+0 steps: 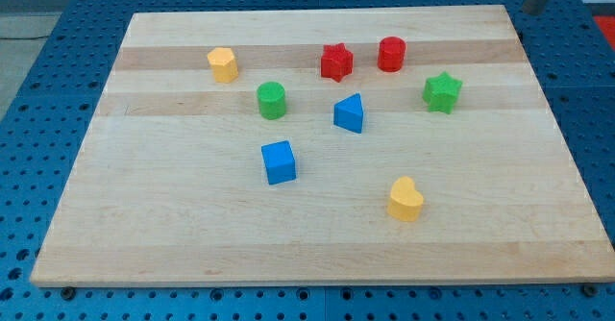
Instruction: Push the green star into the blue triangle
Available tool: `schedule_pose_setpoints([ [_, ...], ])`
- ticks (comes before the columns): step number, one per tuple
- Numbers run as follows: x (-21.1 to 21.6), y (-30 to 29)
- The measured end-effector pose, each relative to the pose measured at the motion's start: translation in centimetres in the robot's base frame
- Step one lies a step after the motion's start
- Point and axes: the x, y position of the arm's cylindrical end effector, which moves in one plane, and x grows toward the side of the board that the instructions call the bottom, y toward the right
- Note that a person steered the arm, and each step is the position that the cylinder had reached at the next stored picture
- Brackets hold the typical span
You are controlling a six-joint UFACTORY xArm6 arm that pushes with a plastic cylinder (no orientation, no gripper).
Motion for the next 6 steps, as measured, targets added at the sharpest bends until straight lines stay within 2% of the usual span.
schedule_pose_setpoints([
  [1,7.1,-5.1],
  [2,14.8,-12.5],
  [3,18.2,-17.9],
  [4,18.2,-18.9],
  [5,20.1,-19.0],
  [6,19.9,-21.2],
])
